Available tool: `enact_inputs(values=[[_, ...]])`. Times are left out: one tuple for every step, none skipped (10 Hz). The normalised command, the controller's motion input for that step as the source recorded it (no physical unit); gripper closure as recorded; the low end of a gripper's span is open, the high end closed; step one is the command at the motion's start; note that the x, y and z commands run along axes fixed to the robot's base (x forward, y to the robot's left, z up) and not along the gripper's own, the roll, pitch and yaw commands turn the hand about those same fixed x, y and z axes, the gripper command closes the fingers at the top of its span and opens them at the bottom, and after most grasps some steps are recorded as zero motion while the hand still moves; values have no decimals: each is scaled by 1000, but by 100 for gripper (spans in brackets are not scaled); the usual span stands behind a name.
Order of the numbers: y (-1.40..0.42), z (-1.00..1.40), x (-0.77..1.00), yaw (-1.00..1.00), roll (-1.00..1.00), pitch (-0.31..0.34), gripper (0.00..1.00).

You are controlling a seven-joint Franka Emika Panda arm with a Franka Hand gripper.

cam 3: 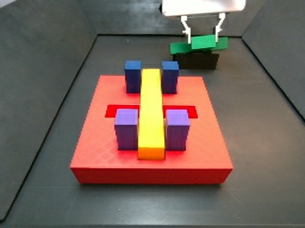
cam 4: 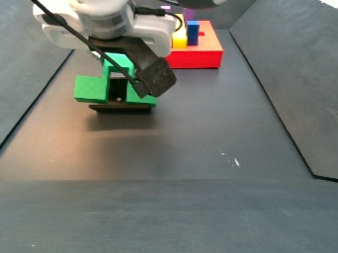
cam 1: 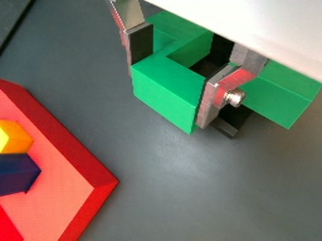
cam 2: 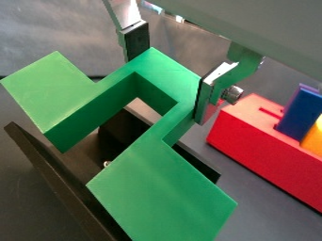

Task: Pick up the green object. Move up. Place the green object on the fixture. Regrasp the green object. Move to above the board. Insert the green object.
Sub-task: Place the green object on the fixture.

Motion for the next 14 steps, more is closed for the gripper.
enact_inputs(values=[[0, -17, 131, -183, 214, 369, 100], [0, -17, 74, -143, 120, 263, 100], [0, -51, 66, -106, 6, 166, 100], [-11, -83, 54, -106, 0, 123, 100], [-111, -171, 31, -134, 0, 146, 100], [-80, -143, 26, -154, -20, 200, 100], [0, -69, 0, -143, -163, 103, 100], [0, -66, 17, -111, -37, 146, 100], [0, -129, 14, -80, -11, 154, 100], [0, -109, 71, -31, -37, 154, 100], [0, 0, 0, 0, 14, 0, 100], [9, 0, 0, 0, 46, 0, 100], [29, 0, 0, 0, 34, 0, 100], [0, 0, 0, 0, 0, 0, 0]])
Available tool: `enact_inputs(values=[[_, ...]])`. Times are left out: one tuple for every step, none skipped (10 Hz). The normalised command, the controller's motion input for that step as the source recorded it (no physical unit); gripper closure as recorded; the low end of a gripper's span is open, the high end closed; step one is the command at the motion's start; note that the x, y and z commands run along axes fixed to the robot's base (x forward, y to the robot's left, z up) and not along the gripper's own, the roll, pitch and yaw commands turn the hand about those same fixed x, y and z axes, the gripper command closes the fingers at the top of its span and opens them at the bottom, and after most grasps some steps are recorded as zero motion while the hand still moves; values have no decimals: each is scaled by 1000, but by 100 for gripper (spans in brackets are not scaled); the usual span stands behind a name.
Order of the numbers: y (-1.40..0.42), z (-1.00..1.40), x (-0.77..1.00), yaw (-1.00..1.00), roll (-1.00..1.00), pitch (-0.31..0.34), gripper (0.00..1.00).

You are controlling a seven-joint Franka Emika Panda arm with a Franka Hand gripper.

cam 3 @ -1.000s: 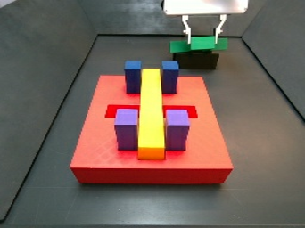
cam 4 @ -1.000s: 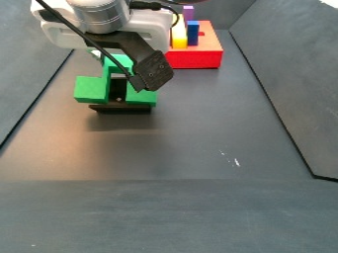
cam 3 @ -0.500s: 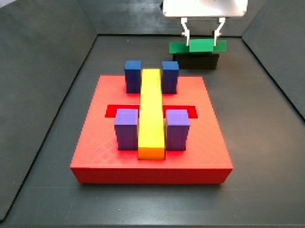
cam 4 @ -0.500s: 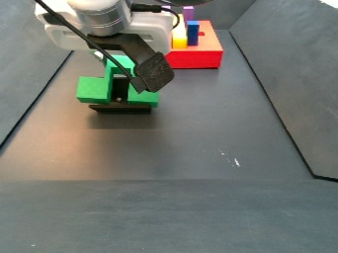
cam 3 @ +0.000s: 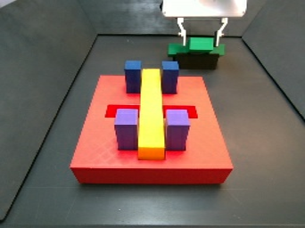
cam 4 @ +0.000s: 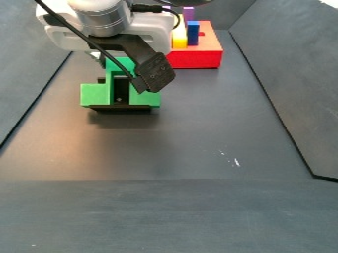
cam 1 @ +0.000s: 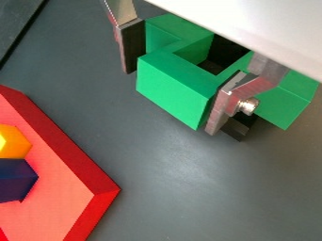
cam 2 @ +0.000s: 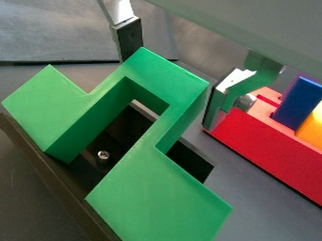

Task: Pick up the green object. Move up. Place the green object on the fixture. Regrasp the green object. Move to above the board. Insert the green object.
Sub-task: Regrasp the green object.

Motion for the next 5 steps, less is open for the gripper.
enact_inputs(values=[[0, 0, 23, 0, 0, 0, 0], [0, 6, 86, 0, -37, 0, 0], [134, 237, 157, 0, -217, -109, 0], [206, 440, 74, 0, -366, -269, 0], [223, 469, 86, 0, -357, -260, 0]])
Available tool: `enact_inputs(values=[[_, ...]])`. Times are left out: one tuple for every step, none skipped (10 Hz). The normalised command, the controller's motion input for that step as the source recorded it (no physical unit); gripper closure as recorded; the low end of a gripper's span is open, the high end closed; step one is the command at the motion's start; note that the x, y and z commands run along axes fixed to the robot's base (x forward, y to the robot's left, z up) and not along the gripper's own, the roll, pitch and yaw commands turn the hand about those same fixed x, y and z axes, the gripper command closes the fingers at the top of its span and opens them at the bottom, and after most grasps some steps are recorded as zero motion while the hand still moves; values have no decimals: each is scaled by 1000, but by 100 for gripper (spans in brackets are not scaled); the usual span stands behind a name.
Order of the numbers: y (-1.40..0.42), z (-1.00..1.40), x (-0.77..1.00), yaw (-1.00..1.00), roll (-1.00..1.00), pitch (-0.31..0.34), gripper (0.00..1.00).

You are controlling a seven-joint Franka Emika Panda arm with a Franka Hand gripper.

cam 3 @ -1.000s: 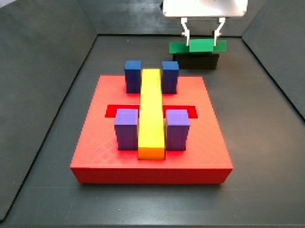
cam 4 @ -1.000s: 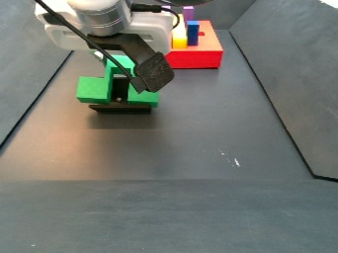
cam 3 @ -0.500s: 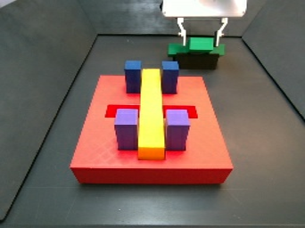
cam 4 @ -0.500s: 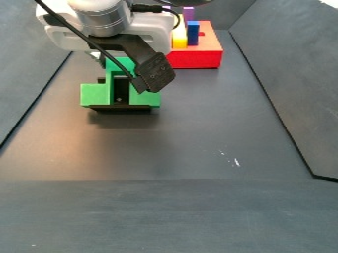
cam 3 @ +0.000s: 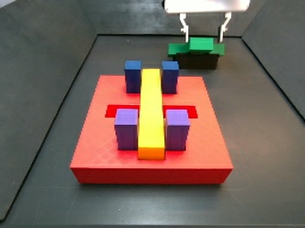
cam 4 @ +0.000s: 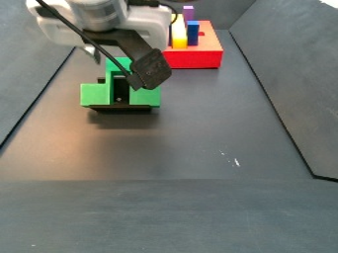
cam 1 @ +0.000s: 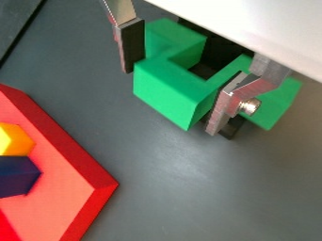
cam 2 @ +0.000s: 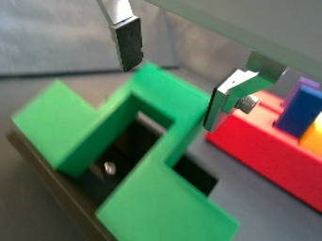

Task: Pick up the green object. Move up. Place the green object on the fixture. Regrasp the green object. Move to above the board. Insert the green object.
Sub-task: Regrasp the green object.

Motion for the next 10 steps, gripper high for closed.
enact_inputs(values=[[214, 454, 49, 0, -346, -251, 0], [243, 511, 51, 0, -349, -260, 0], [209, 603, 0, 0, -206, -297, 0], [14, 714, -9, 34, 20, -363, 0], [-29, 700, -54, 157, 446, -451, 0], [-123, 346, -11, 274, 671, -474, 0], [-166, 186, -11, 326, 866, -423, 0], [-149, 29, 0, 374, 1000, -274, 0], [-100, 0, 0, 386, 1000, -134, 0], [-43, 0, 17, 394, 1000, -9, 0]])
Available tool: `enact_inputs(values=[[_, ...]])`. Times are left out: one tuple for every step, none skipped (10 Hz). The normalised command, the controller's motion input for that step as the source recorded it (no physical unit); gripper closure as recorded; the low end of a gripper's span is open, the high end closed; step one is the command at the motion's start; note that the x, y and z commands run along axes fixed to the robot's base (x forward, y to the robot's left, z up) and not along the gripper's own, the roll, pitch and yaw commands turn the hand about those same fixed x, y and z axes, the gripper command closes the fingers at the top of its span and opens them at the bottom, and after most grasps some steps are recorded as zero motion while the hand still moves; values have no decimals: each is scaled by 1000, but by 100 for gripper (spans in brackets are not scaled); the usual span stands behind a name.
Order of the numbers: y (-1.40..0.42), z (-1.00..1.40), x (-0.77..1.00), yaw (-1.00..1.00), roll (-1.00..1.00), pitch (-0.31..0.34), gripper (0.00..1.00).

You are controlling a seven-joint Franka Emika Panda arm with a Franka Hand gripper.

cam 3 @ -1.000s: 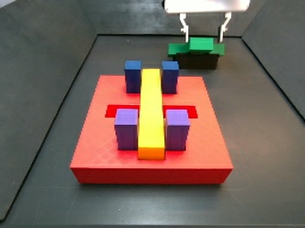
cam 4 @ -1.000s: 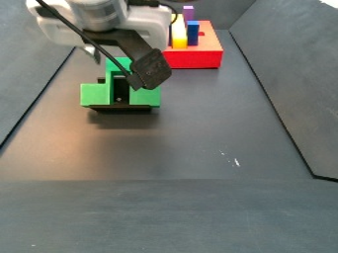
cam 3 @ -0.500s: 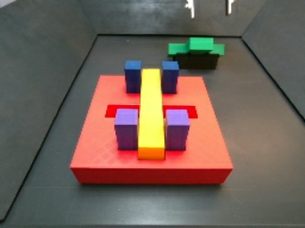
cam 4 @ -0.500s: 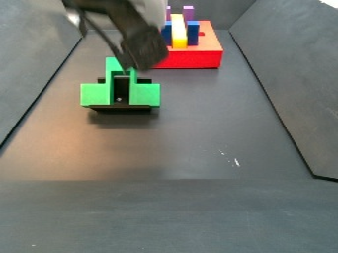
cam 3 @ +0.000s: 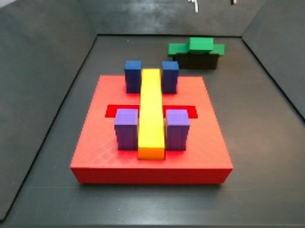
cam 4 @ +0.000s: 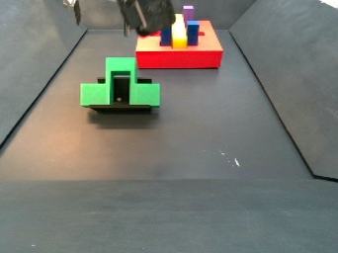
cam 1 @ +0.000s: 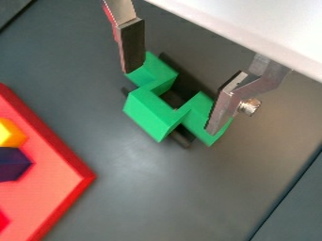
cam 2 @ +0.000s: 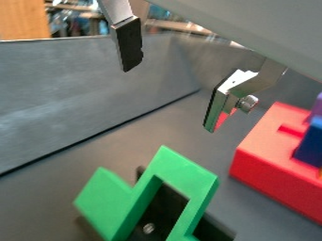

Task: Pick up the green object. Move up. Place the green object on the fixture. Regrasp the green object. Move to above the board. Insert the green object.
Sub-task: Regrasp the green object.

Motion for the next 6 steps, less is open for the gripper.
enact_inputs(values=[[-11, 17, 69, 371, 1000, 0, 0], [0, 29, 200, 371, 1000, 134, 0], [0, 23, 237, 337, 1000, 249, 0], [0, 51, 251, 306, 1000, 331, 0], [0, 80, 226, 297, 1000, 371, 0], [0, 106, 209, 289, 1000, 394, 0]])
